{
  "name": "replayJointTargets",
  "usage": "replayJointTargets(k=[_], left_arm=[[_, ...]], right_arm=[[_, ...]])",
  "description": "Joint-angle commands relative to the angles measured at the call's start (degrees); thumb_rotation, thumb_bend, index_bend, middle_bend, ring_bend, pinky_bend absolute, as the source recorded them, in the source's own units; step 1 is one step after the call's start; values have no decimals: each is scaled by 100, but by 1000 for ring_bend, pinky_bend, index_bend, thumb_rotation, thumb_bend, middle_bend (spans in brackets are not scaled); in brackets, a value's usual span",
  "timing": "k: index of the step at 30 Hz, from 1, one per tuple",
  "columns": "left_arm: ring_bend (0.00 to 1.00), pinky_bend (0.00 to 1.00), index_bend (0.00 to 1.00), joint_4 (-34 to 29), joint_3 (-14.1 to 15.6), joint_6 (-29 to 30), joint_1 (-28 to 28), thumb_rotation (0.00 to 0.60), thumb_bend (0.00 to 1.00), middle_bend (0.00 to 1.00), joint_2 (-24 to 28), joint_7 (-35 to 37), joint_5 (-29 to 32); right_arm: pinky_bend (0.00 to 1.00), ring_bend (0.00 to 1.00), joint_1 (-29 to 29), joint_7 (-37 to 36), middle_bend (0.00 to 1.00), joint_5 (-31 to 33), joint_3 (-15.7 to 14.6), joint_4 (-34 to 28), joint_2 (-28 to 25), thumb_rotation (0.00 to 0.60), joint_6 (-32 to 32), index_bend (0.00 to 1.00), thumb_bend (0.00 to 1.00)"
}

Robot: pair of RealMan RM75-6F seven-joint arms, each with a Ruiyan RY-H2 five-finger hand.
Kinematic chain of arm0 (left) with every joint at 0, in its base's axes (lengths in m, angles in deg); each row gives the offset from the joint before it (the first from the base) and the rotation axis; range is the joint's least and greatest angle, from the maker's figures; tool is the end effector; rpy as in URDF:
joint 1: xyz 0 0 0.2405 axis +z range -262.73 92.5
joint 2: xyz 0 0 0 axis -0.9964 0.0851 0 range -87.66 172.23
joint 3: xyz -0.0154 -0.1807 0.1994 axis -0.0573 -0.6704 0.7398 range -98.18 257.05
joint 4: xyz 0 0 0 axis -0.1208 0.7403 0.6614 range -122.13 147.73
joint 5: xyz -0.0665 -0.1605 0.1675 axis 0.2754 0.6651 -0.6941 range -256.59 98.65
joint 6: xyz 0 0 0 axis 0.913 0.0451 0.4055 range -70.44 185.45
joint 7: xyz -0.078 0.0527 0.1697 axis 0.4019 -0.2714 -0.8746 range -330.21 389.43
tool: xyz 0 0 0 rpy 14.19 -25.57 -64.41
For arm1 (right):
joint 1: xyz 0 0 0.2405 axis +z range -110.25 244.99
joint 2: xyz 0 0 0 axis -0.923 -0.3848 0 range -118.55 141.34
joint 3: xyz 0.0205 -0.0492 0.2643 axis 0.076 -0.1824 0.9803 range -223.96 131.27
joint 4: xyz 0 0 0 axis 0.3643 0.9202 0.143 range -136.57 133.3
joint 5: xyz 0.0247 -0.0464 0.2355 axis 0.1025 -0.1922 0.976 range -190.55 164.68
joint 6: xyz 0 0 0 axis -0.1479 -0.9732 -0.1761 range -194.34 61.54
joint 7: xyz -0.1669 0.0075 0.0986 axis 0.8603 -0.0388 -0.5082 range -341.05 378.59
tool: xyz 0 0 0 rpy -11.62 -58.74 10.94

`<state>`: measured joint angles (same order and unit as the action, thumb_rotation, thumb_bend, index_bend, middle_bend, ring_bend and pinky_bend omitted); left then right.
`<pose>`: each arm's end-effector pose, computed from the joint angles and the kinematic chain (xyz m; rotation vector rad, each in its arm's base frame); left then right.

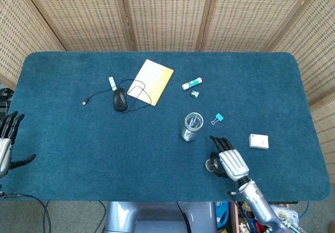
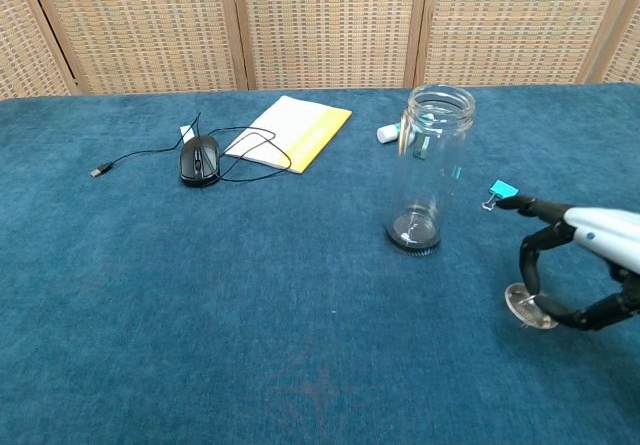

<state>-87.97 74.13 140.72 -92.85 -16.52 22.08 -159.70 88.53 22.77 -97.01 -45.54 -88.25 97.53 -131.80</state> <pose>-0.3103 0.2580 0.1593 -1.3708 -0.8498 -0.8563 -0.2405 -0.2860 -0.0560 1.7749 -1.1555 0.9972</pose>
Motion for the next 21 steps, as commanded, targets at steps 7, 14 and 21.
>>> replayJointTargets(k=[7,14,21], left_arm=[[0,0,0,-7,2,17,11,600,55,0,18,40,2],[0,0,0,-20,8,38,19,600,55,0,31,59,-19],[0,0,0,-12,-8,14,9,600,54,0,34,68,28]], right_arm=[[0,0,-212,52,0,-347,10,-885,-996,600,-633,665,607],[0,0,-145,176,0,-99,496,-1628,-1802,600,-852,670,619],[0,0,173,363,0,426,1147,-2110,-2227,600,-735,670,619]])
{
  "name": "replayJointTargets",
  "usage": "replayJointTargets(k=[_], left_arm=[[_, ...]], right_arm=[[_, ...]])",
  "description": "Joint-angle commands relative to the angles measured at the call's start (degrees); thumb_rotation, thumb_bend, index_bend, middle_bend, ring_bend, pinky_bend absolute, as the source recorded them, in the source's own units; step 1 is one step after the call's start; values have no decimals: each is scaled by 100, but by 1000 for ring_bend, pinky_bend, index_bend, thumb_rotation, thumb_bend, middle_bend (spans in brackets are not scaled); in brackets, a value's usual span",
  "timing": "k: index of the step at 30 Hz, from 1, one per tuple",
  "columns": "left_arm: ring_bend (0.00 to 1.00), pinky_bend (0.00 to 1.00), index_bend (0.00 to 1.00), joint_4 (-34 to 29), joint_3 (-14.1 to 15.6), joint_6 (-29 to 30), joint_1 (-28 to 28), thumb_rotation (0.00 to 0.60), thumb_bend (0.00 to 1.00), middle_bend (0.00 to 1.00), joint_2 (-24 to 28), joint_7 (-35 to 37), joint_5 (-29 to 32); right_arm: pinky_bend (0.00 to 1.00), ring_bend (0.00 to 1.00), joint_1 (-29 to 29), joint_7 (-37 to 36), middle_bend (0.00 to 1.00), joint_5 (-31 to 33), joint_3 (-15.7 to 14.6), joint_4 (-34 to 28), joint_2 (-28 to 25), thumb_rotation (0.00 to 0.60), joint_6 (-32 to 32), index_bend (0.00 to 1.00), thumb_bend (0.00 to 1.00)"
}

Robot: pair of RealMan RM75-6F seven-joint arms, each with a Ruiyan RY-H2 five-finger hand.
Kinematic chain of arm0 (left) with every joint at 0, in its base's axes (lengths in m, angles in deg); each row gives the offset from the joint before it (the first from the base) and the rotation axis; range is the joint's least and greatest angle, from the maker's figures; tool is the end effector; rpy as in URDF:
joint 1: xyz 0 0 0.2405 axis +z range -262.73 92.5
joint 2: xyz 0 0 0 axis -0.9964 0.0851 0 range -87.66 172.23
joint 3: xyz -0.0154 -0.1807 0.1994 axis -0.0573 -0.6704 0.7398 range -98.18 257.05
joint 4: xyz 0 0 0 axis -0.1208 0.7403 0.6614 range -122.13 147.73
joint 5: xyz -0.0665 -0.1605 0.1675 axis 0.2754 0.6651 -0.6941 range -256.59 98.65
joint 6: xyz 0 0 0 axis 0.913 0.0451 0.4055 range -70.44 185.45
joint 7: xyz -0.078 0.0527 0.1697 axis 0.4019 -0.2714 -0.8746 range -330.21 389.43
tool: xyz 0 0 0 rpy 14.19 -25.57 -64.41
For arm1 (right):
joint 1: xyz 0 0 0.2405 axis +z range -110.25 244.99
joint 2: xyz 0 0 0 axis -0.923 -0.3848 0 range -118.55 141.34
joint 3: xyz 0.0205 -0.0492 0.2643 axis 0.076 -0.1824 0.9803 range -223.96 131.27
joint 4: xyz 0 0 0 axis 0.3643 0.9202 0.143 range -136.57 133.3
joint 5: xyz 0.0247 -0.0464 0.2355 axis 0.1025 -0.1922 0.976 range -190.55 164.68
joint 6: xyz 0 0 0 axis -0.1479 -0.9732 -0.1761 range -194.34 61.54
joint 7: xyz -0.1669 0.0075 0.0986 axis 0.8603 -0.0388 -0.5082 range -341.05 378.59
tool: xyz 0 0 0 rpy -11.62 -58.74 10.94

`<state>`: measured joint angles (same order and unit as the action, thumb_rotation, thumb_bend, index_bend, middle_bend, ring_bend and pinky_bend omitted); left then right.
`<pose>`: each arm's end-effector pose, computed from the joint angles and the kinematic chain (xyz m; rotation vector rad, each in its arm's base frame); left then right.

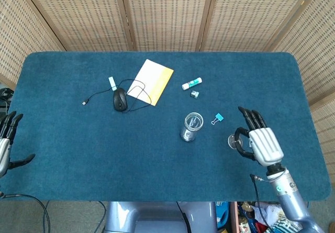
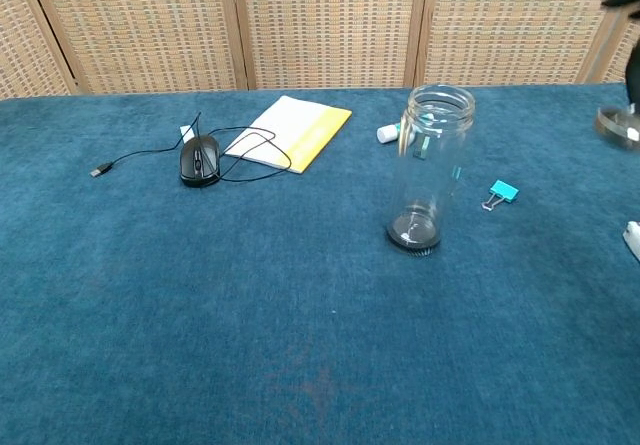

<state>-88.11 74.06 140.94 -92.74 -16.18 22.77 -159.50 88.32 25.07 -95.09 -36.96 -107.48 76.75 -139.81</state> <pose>-0.3109 0.2576 0.1621 -1.3608 -0.8551 -0.8630 -0.1994 -0.3220 0.0945 1.5797 -0.9327 1.1594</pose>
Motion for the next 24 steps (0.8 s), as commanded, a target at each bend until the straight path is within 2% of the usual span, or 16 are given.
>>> replayJointTargets(k=[1,8,13,18,22,24], left_arm=[[0,0,0,2,-1,-12,-4,600,54,0,-1,1,11],[0,0,0,7,-11,-26,-16,600,54,0,-18,-34,44],[0,0,0,23,-22,-57,-34,600,54,0,-41,-76,92],[0,0,0,42,-36,-109,-60,600,55,0,-55,-102,150],[0,0,0,44,-27,-120,-66,600,54,0,-54,-113,144],[0,0,0,44,-29,-127,-68,600,54,0,-48,-104,152]], right_arm=[[0,0,280,180,0,310,386,-220,-184,600,134,670,618],[0,0,764,514,0,682,748,-357,-200,600,525,670,619],[0,0,1040,845,0,871,852,-459,-43,600,691,670,619],[0,0,1412,1541,0,1220,873,-478,367,600,849,670,619],[0,0,1825,2335,0,1700,902,-236,1051,600,827,670,619],[0,0,1905,2510,0,1856,925,-189,1218,600,755,670,619]])
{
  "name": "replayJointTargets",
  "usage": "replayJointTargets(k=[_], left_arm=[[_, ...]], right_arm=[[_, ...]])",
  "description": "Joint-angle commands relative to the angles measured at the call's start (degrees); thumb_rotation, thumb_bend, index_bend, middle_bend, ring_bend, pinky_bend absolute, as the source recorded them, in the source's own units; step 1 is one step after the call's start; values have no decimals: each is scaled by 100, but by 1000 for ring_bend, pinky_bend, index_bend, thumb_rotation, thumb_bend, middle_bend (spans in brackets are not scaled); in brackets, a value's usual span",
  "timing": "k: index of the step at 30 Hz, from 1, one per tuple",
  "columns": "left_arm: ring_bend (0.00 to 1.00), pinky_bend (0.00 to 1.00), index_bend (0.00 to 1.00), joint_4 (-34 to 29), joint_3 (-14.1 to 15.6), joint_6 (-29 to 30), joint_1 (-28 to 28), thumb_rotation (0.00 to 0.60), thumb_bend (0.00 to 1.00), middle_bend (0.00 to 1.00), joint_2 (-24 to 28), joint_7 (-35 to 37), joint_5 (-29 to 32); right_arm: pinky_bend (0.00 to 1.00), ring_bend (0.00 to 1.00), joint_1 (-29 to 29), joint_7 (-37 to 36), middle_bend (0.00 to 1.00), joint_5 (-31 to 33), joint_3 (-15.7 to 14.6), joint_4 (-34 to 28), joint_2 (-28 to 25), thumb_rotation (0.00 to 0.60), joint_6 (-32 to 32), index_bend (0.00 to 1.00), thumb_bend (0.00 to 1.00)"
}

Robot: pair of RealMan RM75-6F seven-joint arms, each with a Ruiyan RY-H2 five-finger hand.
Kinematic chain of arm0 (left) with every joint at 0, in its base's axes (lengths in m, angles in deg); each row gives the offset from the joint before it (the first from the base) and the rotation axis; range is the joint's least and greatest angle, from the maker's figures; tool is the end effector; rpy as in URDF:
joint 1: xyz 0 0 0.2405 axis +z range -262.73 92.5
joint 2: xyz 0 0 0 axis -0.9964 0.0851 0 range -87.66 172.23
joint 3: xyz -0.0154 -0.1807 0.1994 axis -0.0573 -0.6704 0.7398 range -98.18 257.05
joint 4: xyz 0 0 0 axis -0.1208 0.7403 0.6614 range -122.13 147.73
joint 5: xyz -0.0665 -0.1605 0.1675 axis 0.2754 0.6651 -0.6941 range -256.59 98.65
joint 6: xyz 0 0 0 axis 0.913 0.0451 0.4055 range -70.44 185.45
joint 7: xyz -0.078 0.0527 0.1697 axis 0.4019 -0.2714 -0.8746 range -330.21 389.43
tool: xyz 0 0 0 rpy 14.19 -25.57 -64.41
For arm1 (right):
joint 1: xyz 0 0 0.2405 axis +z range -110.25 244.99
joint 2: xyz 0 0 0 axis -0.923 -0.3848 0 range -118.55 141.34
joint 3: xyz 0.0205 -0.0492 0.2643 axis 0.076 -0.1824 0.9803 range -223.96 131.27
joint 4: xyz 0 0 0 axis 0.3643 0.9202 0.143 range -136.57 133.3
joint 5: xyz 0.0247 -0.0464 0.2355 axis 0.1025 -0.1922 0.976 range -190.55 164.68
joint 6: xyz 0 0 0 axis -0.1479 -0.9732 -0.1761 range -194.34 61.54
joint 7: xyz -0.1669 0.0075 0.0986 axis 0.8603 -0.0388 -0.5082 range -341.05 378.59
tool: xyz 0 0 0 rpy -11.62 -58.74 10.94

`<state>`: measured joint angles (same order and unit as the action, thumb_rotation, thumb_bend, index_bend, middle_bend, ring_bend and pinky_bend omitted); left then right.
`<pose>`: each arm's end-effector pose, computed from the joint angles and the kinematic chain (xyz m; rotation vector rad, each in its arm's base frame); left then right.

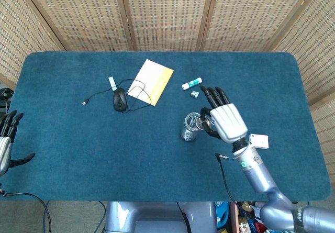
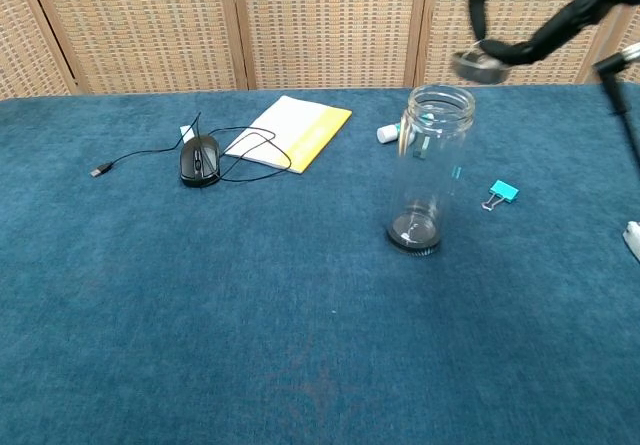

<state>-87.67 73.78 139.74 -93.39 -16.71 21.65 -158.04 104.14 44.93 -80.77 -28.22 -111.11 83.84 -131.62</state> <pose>-0.3143 0.2624 0.1586 -1.3620 -0.8600 -0.8369 -0.0807 -0.3806 0.0610 1.7185 -0.7776 1.1767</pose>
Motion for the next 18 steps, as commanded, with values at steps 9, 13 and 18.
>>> replayJointTargets(k=[9,13,18], left_arm=[[0,0,0,37,-4,-92,-35,600,55,0,26,84,48],[0,0,0,53,-19,-114,-47,600,54,0,43,136,73],[0,0,0,60,-24,-133,-54,600,55,0,62,177,88]], right_arm=[[0,0,628,1003,0,872,116,339,897,600,-239,670,619],[0,0,696,1108,0,903,123,320,900,600,-328,670,619],[0,0,732,1208,0,936,83,341,865,600,-383,670,619]])
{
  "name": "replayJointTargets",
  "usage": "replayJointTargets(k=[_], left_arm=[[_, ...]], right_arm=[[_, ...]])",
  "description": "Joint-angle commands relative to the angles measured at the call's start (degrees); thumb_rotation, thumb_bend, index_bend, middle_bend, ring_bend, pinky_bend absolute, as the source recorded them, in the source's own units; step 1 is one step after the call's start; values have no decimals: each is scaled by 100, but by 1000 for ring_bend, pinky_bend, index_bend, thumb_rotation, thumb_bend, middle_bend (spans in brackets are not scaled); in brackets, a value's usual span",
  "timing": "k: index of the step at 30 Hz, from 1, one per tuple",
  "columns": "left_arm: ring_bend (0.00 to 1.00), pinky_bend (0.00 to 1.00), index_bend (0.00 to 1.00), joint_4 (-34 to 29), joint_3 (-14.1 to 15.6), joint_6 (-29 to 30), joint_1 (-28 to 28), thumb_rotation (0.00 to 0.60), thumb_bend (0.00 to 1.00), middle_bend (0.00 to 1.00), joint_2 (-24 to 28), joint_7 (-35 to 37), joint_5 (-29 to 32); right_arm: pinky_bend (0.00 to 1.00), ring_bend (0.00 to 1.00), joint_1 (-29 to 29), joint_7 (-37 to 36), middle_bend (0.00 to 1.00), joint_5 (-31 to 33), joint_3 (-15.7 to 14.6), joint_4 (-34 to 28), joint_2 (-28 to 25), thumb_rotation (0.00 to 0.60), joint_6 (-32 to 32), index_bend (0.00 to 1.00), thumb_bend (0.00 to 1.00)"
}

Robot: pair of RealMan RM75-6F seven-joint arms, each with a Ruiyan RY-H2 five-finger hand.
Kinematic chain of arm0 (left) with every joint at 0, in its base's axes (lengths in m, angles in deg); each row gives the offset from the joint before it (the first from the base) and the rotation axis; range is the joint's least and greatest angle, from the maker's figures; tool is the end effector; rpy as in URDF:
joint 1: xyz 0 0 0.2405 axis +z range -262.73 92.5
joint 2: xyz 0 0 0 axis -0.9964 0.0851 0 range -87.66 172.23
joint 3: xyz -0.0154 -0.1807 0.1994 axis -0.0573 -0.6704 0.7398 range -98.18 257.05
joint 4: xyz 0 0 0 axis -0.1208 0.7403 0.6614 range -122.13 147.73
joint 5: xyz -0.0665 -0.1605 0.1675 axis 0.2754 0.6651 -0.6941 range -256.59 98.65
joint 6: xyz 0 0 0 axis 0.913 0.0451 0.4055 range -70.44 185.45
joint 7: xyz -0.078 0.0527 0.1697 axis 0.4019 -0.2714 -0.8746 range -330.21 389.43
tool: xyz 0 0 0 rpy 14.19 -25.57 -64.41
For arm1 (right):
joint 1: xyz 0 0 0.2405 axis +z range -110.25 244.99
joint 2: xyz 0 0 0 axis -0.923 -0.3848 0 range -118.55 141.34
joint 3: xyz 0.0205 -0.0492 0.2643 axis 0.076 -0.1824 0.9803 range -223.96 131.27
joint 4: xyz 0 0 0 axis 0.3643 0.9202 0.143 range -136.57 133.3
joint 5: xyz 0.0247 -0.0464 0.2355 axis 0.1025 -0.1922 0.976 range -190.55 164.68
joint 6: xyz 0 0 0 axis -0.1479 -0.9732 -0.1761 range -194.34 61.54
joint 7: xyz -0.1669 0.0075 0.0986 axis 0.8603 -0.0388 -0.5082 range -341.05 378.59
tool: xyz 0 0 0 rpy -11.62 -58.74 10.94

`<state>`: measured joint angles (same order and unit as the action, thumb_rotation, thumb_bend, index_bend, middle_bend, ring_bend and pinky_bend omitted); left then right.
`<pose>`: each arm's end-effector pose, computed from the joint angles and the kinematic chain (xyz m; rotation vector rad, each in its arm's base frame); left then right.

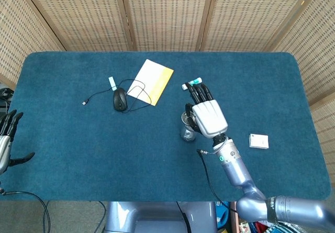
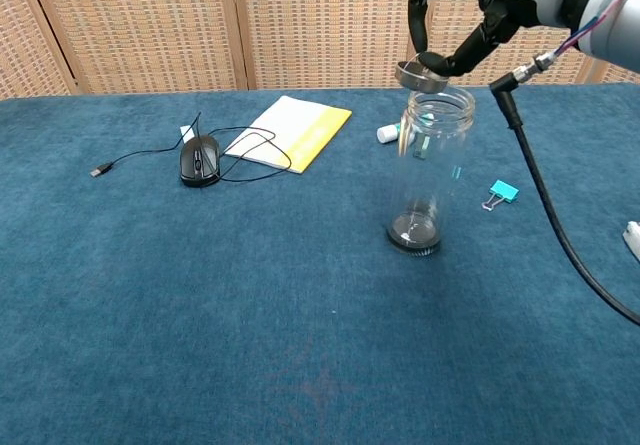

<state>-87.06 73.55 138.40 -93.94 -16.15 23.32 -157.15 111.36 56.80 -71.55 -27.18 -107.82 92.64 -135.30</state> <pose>-0.3188 0.2667 0.1609 -1.3596 -0.8813 -0.8351 -0.0470 -0.3966 0.0288 1.6926 -0.7329 1.1213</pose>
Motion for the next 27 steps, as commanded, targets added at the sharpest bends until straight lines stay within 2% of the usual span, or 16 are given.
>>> replayJointTargets(k=[1,16,18,20,22,23,27], left_arm=[[0,0,0,-8,0,20,9,600,55,0,13,24,-11],[0,0,0,-10,11,35,19,600,55,0,31,64,-21],[0,0,0,-11,14,37,20,600,55,0,31,69,-26],[0,0,0,-8,14,39,20,600,55,0,32,68,-27],[0,0,0,-7,12,41,21,600,54,0,35,72,-20],[0,0,0,-5,10,39,20,600,54,0,36,71,-16],[0,0,0,-8,13,36,18,600,55,0,36,67,-17]], right_arm=[[0,0,2,43,0,23,-52,29,-31,600,-25,670,619],[0,0,-26,2,0,41,-230,52,-167,600,-54,666,619],[0,0,-25,-28,0,23,-259,71,-173,600,-43,559,601],[0,0,-32,-122,0,-3,-288,43,-212,600,10,299,465],[0,0,-35,-135,0,-52,-288,-12,-264,600,-7,136,362],[0,0,-35,-125,0,-67,-291,-31,-284,600,-21,76,347],[0,0,-44,-83,0,-47,-301,-115,-353,600,-56,17,347]])
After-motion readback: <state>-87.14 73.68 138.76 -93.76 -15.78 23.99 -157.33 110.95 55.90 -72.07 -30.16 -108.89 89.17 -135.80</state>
